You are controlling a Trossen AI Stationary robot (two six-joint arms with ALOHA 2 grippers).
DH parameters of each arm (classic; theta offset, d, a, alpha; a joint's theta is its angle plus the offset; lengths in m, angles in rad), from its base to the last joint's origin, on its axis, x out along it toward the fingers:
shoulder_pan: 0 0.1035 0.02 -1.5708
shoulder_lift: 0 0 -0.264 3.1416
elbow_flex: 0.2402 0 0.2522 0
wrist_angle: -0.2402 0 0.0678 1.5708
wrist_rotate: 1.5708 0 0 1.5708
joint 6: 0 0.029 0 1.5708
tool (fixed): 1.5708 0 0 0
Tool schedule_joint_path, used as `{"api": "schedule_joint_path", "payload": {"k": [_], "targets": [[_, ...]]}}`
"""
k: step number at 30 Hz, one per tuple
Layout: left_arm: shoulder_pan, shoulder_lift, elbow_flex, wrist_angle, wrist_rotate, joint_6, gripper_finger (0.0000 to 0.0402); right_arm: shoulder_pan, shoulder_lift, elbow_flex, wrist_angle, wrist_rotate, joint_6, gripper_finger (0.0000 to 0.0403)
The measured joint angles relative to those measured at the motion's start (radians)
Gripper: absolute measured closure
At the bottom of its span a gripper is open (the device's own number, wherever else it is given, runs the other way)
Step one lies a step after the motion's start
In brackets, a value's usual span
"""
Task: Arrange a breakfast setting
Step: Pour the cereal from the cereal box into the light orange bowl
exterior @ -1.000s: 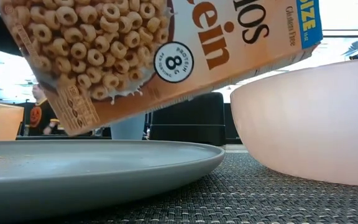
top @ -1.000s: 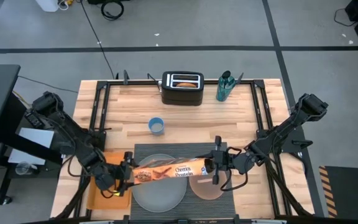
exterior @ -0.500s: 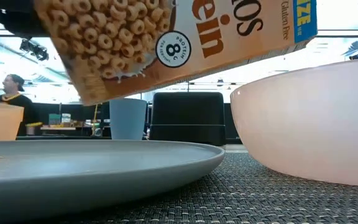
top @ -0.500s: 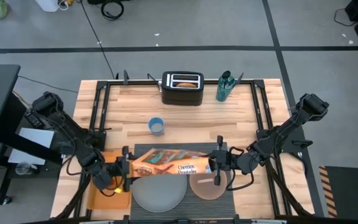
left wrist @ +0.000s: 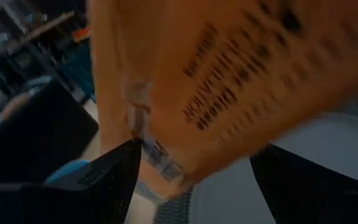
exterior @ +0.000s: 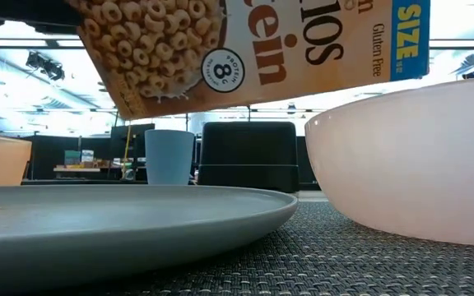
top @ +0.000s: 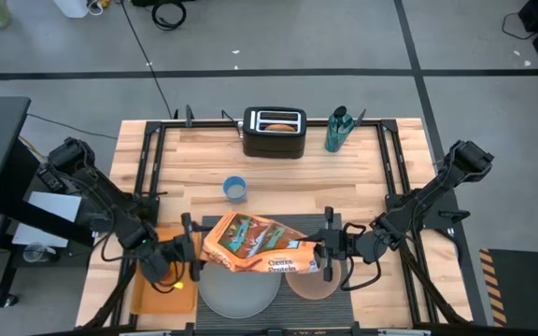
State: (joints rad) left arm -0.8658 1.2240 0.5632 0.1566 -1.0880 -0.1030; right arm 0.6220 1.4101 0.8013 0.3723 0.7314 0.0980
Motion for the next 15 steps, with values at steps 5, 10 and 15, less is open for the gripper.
{"api": "schedule_joint_path", "payload": {"k": [5,10,15], "targets": [[-0.01,0.0,0.002,-0.028,-0.09,0.025,0.0098,0.006,0.0,-0.001,0.0,0.005,0.0,0.0398],[-0.001,0.0,0.003,-0.053,-0.149,-0.009,0.0098,0.007,-0.003,-0.001,0.0,0.007,-0.004,0.0398],[-0.008,0.0,0.004,-0.068,-0.187,-0.009,0.0098,0.006,-0.01,-0.001,0.0,0.012,-0.015,0.0398]]}}
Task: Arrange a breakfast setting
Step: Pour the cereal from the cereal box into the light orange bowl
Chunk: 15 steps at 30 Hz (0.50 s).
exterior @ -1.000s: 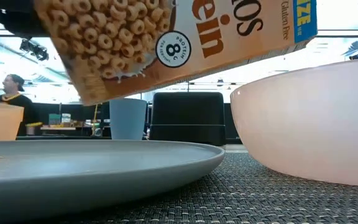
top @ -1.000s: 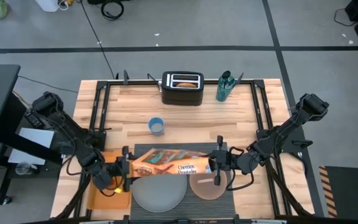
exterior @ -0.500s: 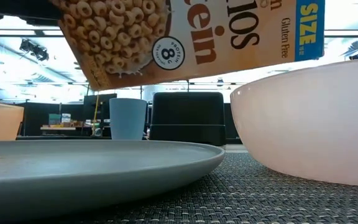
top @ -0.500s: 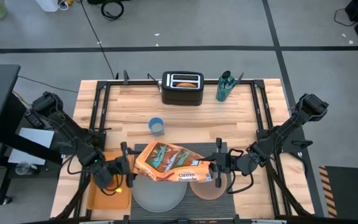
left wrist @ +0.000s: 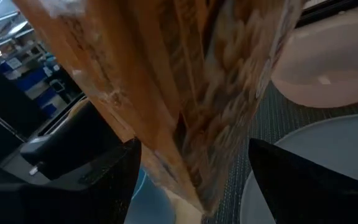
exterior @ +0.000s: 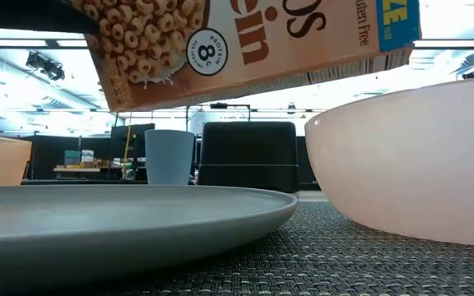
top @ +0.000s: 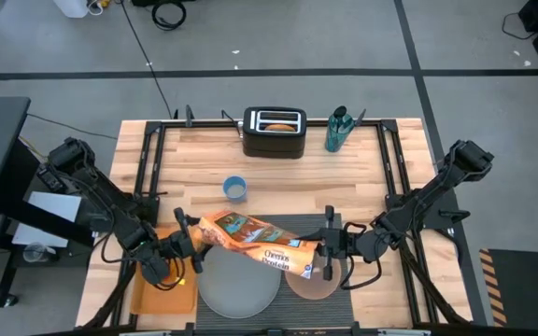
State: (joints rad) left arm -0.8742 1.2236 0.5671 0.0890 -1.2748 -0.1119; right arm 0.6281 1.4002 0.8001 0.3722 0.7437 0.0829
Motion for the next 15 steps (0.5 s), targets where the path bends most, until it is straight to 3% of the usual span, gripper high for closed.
{"api": "schedule_joint_path", "payload": {"k": [5,15], "targets": [[0.001,0.0,0.0,-0.029,-0.068,-0.004,0.0098,-0.001,-0.004,0.0,-0.003,0.002,-0.007,0.0398],[0.0,-0.002,0.001,-0.133,-0.078,-0.06,0.0098,-0.001,-0.004,0.0,-0.014,0.001,-0.01,0.0398]]}}
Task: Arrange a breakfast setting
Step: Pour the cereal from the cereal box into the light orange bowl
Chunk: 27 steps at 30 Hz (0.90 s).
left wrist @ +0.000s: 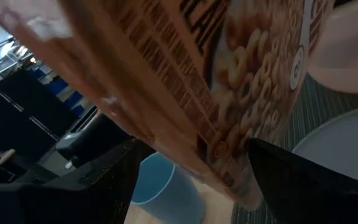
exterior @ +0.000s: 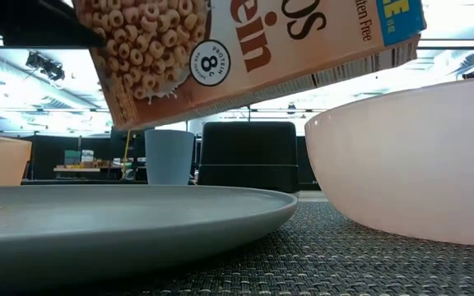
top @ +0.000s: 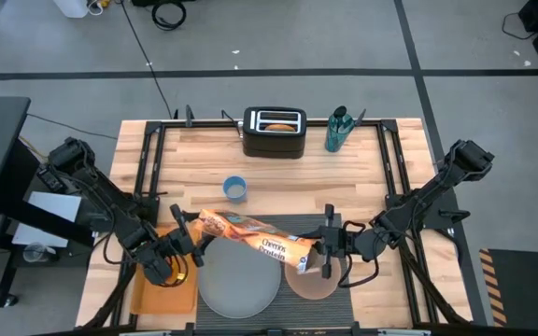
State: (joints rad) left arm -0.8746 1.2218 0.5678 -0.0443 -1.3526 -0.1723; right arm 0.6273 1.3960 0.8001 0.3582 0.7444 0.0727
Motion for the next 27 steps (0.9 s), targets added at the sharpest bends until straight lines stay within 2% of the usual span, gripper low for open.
{"api": "schedule_joint_path", "payload": {"k": [8,16,27], "targets": [[0.0,-0.032,0.0,-0.174,0.115,-0.186,0.0098,0.017,-0.002,0.0,-0.02,-0.003,0.002,0.0399],[0.002,-0.039,-0.001,-0.126,0.145,-0.149,0.0098,0.028,-0.003,0.0,-0.021,-0.011,0.002,0.0399],[-0.003,-0.073,-0.002,-0.163,0.13,-0.149,0.0098,0.045,-0.018,0.0,-0.075,-0.004,0.04,0.0399]]}}
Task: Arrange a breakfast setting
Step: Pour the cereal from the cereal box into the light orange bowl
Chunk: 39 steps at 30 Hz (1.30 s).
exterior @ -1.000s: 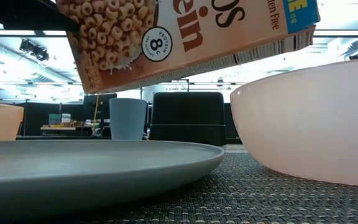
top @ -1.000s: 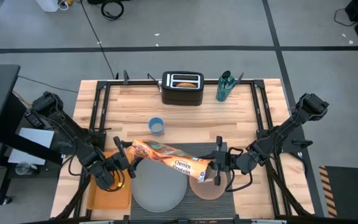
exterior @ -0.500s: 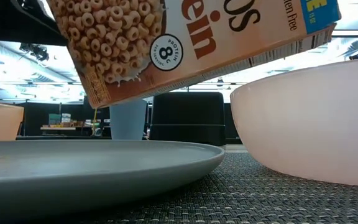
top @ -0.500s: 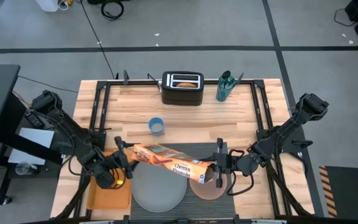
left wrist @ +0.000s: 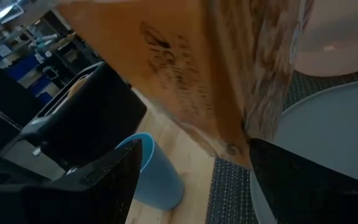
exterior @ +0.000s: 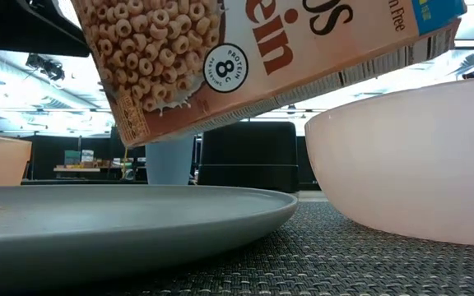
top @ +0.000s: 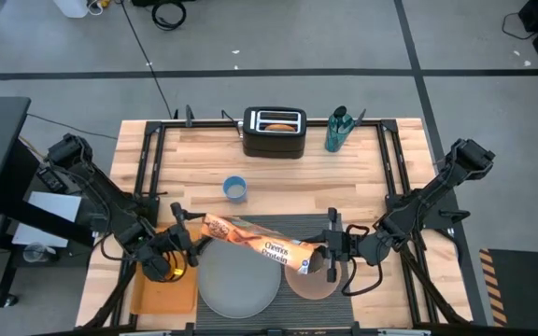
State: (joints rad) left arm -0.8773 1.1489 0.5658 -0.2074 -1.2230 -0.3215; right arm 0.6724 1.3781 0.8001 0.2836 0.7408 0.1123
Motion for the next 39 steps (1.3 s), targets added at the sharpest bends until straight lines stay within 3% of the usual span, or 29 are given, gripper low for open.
{"api": "schedule_joint_path", "payload": {"k": [5,10,14,17,26,33,39], "targets": [[0.013,-0.005,-0.001,0.1,0.133,0.06,0.0098,0.001,0.0,0.0,-0.004,-0.006,-0.009,0.0399],[0.017,-0.007,-0.001,0.116,0.19,0.101,0.0098,0.002,-0.015,0.0,-0.001,-0.044,-0.016,0.0399],[0.065,-0.006,-0.001,0.22,0.36,0.167,0.0098,0.001,-0.015,0.0,-0.002,-0.058,-0.018,0.0399],[0.094,-0.005,-0.001,0.292,0.432,0.241,0.0098,0.0,-0.015,0.0,-0.001,-0.06,-0.018,0.0399],[0.135,-0.005,-0.001,0.341,0.496,0.315,0.0108,-0.001,-0.014,0.0,-0.002,-0.057,-0.011,0.0398],[0.135,-0.005,-0.001,0.373,0.517,0.32,0.0164,0.0,-0.014,0.0,-0.001,-0.057,-0.011,0.0395],[0.135,-0.006,-0.001,0.372,0.517,0.334,0.0215,0.002,-0.015,0.0,0.002,-0.058,-0.019,0.0353]]}}
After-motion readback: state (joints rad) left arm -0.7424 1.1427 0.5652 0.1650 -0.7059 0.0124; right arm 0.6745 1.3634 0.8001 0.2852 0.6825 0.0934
